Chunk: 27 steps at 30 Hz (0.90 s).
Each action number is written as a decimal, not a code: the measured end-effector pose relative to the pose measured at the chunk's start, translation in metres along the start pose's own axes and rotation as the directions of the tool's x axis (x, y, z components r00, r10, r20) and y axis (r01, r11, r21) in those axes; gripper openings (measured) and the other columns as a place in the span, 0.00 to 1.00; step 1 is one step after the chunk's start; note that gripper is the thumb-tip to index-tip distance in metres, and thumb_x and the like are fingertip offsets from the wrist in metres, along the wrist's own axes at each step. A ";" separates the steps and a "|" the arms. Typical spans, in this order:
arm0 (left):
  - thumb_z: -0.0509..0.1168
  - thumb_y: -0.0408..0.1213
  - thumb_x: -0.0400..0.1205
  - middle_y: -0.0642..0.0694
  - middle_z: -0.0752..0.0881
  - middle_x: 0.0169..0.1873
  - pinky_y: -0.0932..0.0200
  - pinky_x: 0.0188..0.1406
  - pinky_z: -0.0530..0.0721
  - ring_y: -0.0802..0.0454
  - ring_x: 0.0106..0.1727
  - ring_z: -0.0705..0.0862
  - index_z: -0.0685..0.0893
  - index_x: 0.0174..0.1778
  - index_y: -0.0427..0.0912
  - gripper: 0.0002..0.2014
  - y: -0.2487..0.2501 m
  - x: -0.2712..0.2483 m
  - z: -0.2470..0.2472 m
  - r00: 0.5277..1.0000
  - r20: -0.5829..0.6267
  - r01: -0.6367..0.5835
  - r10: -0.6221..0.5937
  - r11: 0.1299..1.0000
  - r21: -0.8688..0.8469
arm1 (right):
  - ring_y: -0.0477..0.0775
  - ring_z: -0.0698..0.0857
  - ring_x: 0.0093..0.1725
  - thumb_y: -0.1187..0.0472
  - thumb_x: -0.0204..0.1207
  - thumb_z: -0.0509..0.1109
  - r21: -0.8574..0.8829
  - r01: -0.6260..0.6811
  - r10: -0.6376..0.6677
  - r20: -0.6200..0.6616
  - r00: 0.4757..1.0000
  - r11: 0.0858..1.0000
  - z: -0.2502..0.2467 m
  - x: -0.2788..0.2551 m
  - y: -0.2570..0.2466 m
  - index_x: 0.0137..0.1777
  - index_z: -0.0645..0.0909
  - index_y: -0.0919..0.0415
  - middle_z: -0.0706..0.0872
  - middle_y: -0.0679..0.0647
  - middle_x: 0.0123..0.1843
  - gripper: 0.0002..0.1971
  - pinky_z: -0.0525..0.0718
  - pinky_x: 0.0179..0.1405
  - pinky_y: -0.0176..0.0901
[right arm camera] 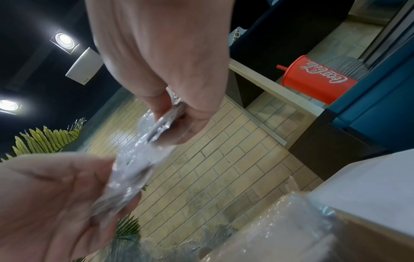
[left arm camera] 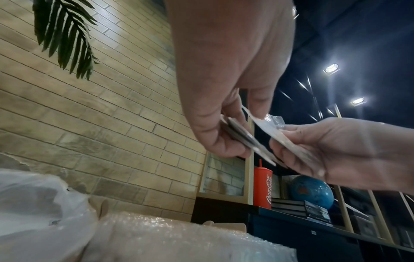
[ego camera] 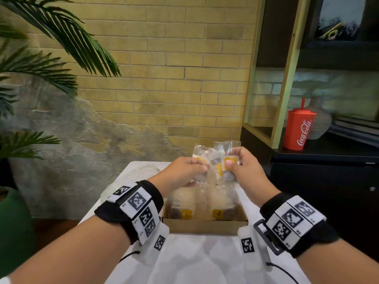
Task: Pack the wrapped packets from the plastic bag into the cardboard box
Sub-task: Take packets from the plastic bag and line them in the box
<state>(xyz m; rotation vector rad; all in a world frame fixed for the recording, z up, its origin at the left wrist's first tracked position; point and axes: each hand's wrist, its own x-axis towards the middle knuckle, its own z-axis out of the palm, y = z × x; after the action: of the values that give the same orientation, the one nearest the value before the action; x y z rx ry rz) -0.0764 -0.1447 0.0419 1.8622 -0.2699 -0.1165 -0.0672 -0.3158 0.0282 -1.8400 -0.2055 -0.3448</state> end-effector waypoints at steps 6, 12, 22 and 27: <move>0.68 0.40 0.79 0.43 0.81 0.31 0.61 0.37 0.77 0.51 0.34 0.77 0.88 0.43 0.35 0.10 -0.004 0.003 0.003 0.986 -0.144 -0.078 0.086 0.995 0.062 | 0.58 0.84 0.49 0.62 0.80 0.65 -0.022 0.029 -0.030 -0.035 0.999 0.999 0.006 -0.001 -0.006 0.45 0.74 0.49 0.83 0.62 0.52 0.06 0.87 0.52 0.52; 0.67 0.35 0.79 0.45 0.81 0.25 0.64 0.29 0.72 0.55 0.24 0.75 0.84 0.28 0.39 0.13 -0.005 0.004 -0.022 0.934 -0.348 -0.089 0.082 0.996 -0.003 | 0.50 0.81 0.41 0.63 0.80 0.65 -0.293 0.058 -0.027 0.108 0.994 0.954 -0.007 0.002 0.001 0.43 0.77 0.55 0.81 0.50 0.40 0.04 0.81 0.39 0.43; 0.70 0.34 0.78 0.45 0.81 0.24 0.63 0.33 0.74 0.54 0.25 0.76 0.81 0.26 0.36 0.14 -0.017 0.006 -0.032 0.934 -0.342 -0.106 0.099 0.994 0.000 | 0.54 0.77 0.47 0.72 0.74 0.61 -0.845 0.351 0.306 0.486 0.818 0.404 0.009 -0.006 0.026 0.52 0.83 0.58 0.83 0.55 0.52 0.14 0.74 0.43 0.37; 0.69 0.34 0.78 0.50 0.80 0.21 0.64 0.32 0.73 0.62 0.21 0.76 0.78 0.23 0.41 0.16 -0.017 0.007 -0.032 0.937 -0.335 -0.089 0.102 0.995 0.055 | 0.55 0.75 0.47 0.66 0.75 0.66 -0.890 0.368 0.296 0.440 0.848 0.271 0.004 -0.006 0.016 0.57 0.80 0.60 0.82 0.59 0.53 0.11 0.81 0.58 0.45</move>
<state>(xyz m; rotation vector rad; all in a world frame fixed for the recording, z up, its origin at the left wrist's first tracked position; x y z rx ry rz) -0.0608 -0.1121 0.0354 1.8675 -0.1240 0.2757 -0.0676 -0.3159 0.0108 -3.2267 -0.5157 0.1275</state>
